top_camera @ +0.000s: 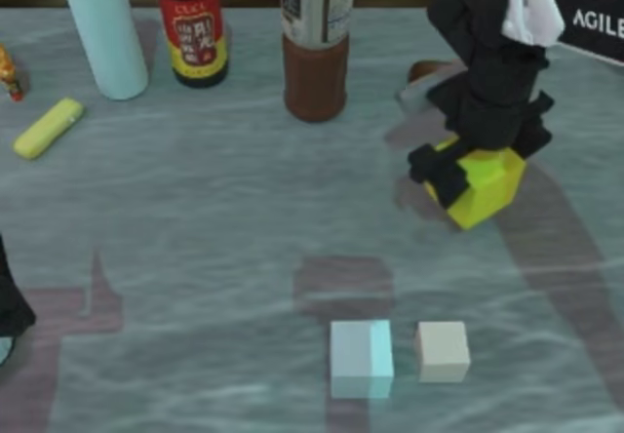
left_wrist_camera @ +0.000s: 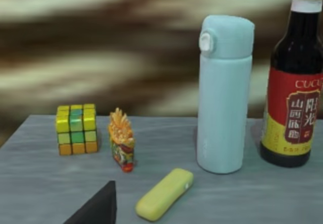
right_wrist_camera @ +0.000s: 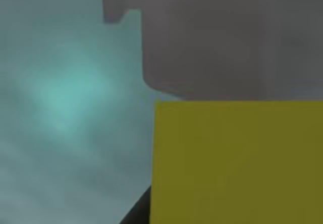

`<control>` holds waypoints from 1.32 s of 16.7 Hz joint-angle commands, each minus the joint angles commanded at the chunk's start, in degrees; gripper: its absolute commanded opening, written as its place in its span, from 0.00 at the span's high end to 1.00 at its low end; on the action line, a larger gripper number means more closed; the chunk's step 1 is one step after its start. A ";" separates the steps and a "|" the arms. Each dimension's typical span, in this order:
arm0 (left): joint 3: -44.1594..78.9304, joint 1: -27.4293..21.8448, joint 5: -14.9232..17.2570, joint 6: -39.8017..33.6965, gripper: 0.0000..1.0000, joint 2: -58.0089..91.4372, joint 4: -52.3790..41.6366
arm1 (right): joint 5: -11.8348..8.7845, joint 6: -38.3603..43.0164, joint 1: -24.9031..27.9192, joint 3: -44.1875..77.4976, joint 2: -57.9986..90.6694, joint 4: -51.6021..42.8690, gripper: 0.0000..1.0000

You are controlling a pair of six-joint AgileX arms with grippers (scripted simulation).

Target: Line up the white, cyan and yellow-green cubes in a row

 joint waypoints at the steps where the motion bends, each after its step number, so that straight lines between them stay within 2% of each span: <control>1: 0.00 0.00 0.00 0.00 0.00 0.00 0.00 | 0.07 -0.01 0.06 1.34 -0.62 -2.02 1.00; 8: 0.00 0.00 0.00 0.00 0.00 0.00 0.00 | 0.15 0.22 -0.12 3.25 -1.55 -4.43 1.00; 12: 0.00 0.00 0.00 0.00 0.00 0.00 0.00 | 0.10 6.25 3.79 5.13 -0.50 -5.48 1.00; 15: 0.00 0.00 0.00 0.00 0.00 0.00 0.00 | 0.06 16.98 9.75 7.32 0.62 -6.88 1.00; 22: 0.00 0.00 0.00 0.00 0.00 0.00 0.00 | -0.01 52.76 27.09 11.62 2.56 -10.62 1.00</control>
